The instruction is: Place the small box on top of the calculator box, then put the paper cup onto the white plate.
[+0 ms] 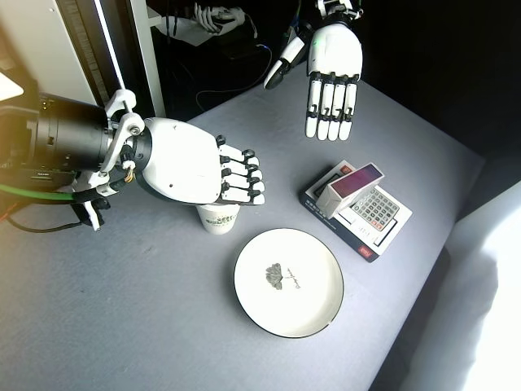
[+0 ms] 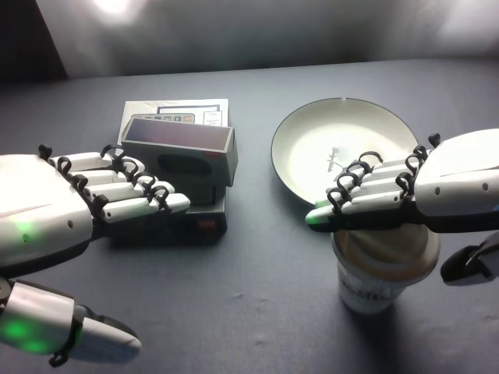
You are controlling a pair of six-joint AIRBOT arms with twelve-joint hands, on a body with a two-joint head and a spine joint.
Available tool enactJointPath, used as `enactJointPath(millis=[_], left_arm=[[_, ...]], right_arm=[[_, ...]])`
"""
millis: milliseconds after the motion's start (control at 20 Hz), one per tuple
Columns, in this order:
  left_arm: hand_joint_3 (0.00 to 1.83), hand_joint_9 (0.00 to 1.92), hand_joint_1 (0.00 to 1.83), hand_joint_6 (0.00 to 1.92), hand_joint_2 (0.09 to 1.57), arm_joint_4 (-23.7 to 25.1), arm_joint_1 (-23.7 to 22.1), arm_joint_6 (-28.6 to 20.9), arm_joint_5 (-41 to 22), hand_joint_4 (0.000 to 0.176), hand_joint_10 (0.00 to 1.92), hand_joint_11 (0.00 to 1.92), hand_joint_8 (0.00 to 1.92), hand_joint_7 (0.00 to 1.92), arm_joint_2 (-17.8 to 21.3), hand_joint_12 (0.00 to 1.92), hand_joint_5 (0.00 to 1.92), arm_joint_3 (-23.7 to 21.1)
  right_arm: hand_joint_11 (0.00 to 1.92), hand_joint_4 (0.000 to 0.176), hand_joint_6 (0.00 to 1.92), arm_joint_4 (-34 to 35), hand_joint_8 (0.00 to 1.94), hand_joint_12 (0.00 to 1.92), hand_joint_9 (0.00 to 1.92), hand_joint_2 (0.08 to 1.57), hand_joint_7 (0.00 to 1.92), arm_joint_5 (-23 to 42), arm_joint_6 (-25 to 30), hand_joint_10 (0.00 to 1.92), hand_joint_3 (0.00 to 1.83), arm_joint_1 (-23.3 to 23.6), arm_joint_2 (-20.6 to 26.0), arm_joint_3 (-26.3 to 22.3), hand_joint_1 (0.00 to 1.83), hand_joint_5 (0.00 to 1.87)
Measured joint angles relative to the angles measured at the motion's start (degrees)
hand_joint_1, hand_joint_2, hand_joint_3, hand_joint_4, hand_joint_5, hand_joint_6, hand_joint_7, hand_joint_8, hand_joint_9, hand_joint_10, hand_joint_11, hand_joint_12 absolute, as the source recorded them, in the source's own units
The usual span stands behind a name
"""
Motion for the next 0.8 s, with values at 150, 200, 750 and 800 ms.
enactJointPath(millis=[150,200,750,800], left_arm=[[0.0,0.09,0.1,0.0,1.03,0.02,0.0,0.0,0.15,0.0,0.0,0.0,0.0,0.08,0.04,0.17,0.03,0.0],[0.0,0.1,0.1,0.0,1.03,0.04,0.0,0.0,0.15,0.0,0.0,0.0,0.0,0.09,0.04,0.18,0.04,0.0],[0.0,0.12,0.11,0.0,1.03,0.07,-0.76,0.04,1.03,0.0,0.0,0.0,0.0,0.1,0.52,0.27,0.06,-0.26],[0.0,0.11,0.1,0.0,1.03,0.02,-0.76,0.04,1.09,0.0,0.0,0.0,0.0,0.09,0.66,0.24,0.05,-0.26]], right_arm=[[0.0,0.0,0.0,0.2,0.0,0.0,0.0,1.08,0.0,-0.26,-0.63,0.0,0.0,-0.31,-0.26,0.0,1.51,0.0],[0.0,0.0,0.0,0.22,0.0,0.0,0.0,1.09,0.0,-0.35,-1.03,0.0,0.01,-0.37,-0.35,0.0,1.51,0.0],[0.0,0.0,0.0,0.39,0.0,0.0,0.0,1.08,0.0,-0.13,0.24,0.0,0.0,-0.66,-0.39,0.0,1.54,0.0],[0.0,0.0,0.0,0.37,0.0,0.0,0.0,1.09,0.0,-0.07,0.28,0.0,0.0,-0.66,-0.31,0.0,1.53,0.0]])
